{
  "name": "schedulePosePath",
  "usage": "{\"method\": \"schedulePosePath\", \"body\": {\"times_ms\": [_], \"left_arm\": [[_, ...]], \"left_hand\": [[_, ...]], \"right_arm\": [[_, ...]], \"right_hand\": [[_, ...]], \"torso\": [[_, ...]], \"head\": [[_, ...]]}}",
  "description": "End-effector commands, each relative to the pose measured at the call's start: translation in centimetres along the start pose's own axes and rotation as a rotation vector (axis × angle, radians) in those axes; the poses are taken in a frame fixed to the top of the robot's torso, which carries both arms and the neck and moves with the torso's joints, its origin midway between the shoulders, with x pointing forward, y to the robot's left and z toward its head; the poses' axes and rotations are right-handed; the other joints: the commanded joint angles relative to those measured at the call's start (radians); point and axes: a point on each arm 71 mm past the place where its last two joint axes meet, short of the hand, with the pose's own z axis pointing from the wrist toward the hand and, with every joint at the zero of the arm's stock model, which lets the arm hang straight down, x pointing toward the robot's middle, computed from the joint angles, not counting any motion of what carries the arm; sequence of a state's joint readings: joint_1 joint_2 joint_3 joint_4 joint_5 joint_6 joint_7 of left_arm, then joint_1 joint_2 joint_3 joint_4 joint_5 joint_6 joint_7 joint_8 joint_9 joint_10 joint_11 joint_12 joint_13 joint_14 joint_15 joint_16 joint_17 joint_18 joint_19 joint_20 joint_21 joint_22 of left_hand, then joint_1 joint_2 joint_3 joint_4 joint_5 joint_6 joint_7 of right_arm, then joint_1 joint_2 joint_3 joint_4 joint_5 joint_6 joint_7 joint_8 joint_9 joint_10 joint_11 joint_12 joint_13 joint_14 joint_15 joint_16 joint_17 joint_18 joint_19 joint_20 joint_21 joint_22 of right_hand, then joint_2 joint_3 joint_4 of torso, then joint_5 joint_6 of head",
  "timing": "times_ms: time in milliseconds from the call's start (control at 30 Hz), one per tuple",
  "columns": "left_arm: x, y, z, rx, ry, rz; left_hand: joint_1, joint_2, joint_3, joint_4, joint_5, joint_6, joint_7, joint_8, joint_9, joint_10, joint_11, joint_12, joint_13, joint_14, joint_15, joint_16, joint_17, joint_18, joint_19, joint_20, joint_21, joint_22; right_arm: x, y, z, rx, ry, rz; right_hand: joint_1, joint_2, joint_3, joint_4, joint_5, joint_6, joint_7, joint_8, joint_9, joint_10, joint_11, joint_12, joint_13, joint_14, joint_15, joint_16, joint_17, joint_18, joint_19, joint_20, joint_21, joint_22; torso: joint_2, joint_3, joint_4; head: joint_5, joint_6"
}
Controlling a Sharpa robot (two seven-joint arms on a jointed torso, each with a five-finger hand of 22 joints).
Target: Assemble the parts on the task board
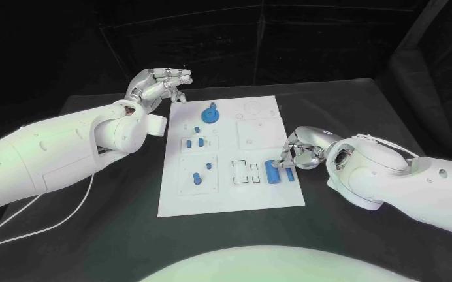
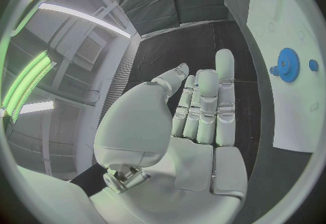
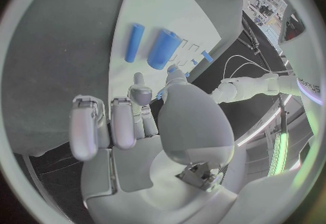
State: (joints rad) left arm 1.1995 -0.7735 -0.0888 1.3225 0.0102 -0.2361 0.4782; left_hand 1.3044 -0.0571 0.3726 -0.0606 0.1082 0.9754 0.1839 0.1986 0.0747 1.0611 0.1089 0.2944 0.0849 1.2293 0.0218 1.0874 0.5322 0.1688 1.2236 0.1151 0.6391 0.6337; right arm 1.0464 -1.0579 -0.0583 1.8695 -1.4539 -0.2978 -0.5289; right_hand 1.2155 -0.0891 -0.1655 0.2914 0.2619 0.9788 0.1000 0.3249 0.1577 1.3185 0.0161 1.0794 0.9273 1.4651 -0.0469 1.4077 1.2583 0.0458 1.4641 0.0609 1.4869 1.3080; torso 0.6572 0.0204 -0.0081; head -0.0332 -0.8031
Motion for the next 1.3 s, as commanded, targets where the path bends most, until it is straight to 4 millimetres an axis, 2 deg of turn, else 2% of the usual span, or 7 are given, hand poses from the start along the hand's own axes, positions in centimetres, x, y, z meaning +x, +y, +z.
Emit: {"method": "schedulePosePath", "body": {"times_ms": [33, 167, 300, 467, 967, 1300], "left_arm": [[0.0, -0.1, 0.0, 0.005, 0.005, -0.006], [0.0, 0.0, -0.1, 0.004, 0.005, -0.006], [0.0, 0.0, -0.1, 0.003, 0.005, -0.006], [0.0, 0.0, -0.1, 0.002, 0.005, -0.007], [-0.1, 0.1, -0.1, 0.001, 0.004, -0.006], [-0.2, 0.1, -0.2, 0.001, 0.004, -0.007]], "left_hand": [[0.0, 0.007, -0.005, -0.002, -0.001, -0.003, 0.0, 0.003, 0.001, -0.009, 0.0, 0.005, 0.001, -0.006, 0.0, -0.002, -0.001, 0.014, -0.006, 0.004, -0.003, -0.001], [0.0, 0.007, -0.005, -0.002, -0.001, -0.003, 0.0, 0.003, 0.001, -0.009, 0.0, 0.005, 0.001, -0.006, 0.0, -0.002, -0.001, 0.014, -0.006, 0.004, -0.003, -0.001], [-0.001, 0.007, -0.007, 0.0, -0.001, -0.004, 0.0, 0.005, 0.001, -0.009, 0.0, 0.006, 0.002, -0.006, 0.0, -0.002, -0.002, 0.014, -0.006, 0.004, -0.004, -0.002], [-0.001, 0.007, -0.007, 0.0, -0.001, -0.004, 0.0, 0.005, 0.001, -0.009, 0.0, 0.006, 0.002, -0.006, 0.0, -0.002, -0.002, 0.014, -0.006, 0.004, -0.004, -0.002], [-0.001, 0.007, -0.007, 0.0, -0.001, -0.004, 0.0, 0.005, 0.001, -0.009, 0.0, 0.006, 0.002, -0.006, 0.0, -0.002, -0.002, 0.014, -0.006, 0.004, -0.004, -0.002], [-0.002, 0.009, -0.009, 0.001, -0.001, -0.005, 0.0, 0.007, 0.001, -0.01, 0.0, 0.008, 0.002, -0.007, 0.0, -0.002, -0.003, 0.014, -0.005, 0.004, -0.005, -0.003]], "right_arm": [[0.5, 0.0, 0.0, 0.034, 0.026, -0.073], [1.1, 0.3, 0.0, 0.03, 0.046, -0.079], [1.7, 0.9, 0.1, 0.009, 0.063, -0.079], [2.5, 1.6, 0.2, -0.018, 0.073, -0.079], [3.7, 2.3, 0.9, -0.035, 0.112, -0.106], [3.7, 2.6, 0.8, -0.039, 0.067, -0.09]], "right_hand": [[-0.005, 0.003, -0.007, 0.001, 0.001, -0.007, 0.0, 0.008, 0.003, -0.002, 0.004, 0.005, 0.005, 0.052, -0.003, 0.004, 0.002, -0.012, 0.015, 0.001, 0.005, 0.135], [-0.009, 0.004, -0.009, 0.002, 0.002, -0.009, 0.0, 0.011, 0.004, -0.002, 0.004, 0.007, 0.011, 0.052, -0.002, 0.004, 0.001, -0.012, 0.015, 0.001, 0.005, 0.135], [-0.014, 0.008, -0.011, 0.001, 0.002, -0.008, -0.001, 0.02, 0.008, 0.002, 0.003, 0.02, 0.034, 0.052, -0.002, 0.005, 0.004, -0.012, 0.015, 0.002, 0.006, 0.136], [-0.014, 0.013, -0.011, 0.001, 0.004, -0.007, -0.002, 0.028, 0.012, 0.008, 0.002, 0.032, 0.053, 0.053, -0.003, 0.006, 0.006, -0.013, 0.016, 0.002, 0.007, 0.137], [0.006, 0.03, -0.01, -0.003, 0.013, -0.009, -0.006, 0.05, 0.023, 0.023, -0.001, 0.067, 0.11, 0.054, -0.005, 0.012, 0.016, -0.013, 0.017, 0.0, 0.009, 0.141], [0.074, 0.072, -0.006, -0.012, 0.12, 0.002, -0.014, 0.086, 0.04, 0.035, -0.008, 0.088, 0.161, 0.056, -0.011, 0.018, 0.028, -0.016, 0.024, -0.004, 0.015, 0.151]], "torso": [[0.0, -0.0004, -0.0002], [0.0, -0.002, -0.0011], [0.001, -0.0013, -0.0024], [0.0, -0.0019, -0.0006], [0.0, -0.0025, -0.0009], [0.0, -0.0024, -0.0009]], "head": [[0.0, 0.0], [0.0, -0.003], [0.002, -0.005], [0.001, -0.008], [0.002, -0.012], [0.005, -0.013]]}}
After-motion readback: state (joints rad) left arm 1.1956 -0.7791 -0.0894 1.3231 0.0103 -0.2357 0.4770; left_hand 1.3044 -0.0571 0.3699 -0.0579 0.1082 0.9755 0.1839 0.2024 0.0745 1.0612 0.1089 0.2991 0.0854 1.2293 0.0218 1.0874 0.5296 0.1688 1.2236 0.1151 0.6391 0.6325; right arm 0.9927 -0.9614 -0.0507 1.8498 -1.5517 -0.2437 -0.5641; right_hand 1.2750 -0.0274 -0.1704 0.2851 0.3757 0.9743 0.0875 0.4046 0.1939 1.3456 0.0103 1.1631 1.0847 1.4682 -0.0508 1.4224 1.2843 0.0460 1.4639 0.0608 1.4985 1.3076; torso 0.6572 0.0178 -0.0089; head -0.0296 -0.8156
